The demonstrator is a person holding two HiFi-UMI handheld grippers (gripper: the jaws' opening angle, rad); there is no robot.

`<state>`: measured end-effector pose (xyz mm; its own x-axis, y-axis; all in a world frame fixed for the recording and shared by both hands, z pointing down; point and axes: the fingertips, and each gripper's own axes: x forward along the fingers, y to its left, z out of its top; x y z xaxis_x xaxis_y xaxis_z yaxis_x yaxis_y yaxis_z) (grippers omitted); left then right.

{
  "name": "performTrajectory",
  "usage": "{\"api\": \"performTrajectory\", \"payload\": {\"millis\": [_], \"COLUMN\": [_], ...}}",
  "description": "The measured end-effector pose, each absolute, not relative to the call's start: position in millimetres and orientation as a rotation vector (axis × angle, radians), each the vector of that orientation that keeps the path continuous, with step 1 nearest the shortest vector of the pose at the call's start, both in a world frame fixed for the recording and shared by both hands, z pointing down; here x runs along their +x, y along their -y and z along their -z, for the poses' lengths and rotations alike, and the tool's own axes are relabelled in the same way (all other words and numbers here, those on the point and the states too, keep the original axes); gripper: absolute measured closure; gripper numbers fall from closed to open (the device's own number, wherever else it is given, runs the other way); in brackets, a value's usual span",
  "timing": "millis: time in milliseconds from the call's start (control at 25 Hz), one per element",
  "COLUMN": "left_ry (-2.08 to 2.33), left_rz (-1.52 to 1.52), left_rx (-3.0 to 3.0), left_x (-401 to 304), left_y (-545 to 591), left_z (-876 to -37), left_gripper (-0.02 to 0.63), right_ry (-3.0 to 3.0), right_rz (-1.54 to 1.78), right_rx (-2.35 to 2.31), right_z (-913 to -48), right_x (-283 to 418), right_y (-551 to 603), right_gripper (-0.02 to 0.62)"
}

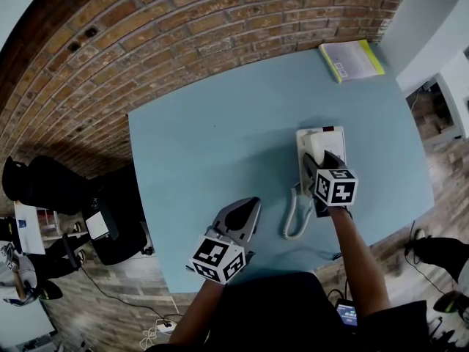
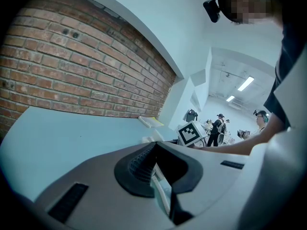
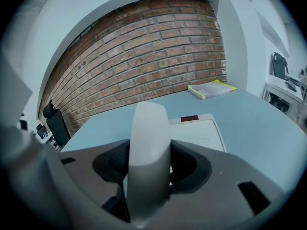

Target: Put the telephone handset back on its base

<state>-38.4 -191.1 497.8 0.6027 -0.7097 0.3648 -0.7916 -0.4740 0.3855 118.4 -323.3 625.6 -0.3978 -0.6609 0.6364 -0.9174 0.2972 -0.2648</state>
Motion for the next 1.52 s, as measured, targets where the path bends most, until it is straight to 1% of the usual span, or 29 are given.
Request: {"api": "performTrajectory", "payload": {"millis": [1520], "left_ry": [1.163], "left_rz": [-0.221], "left_rx": [2.285], "left_x": [-38.0], "left_y": [192.0], "left_z": [-506.2], "left_gripper": [0.597], "right_ry": [2.100], "right_rz": [-0.875], "right_rx": [1.397], "right_z": [-646.5], "right_x": [112.6], "right_y": [336.1], "right_gripper": [0.368]}}
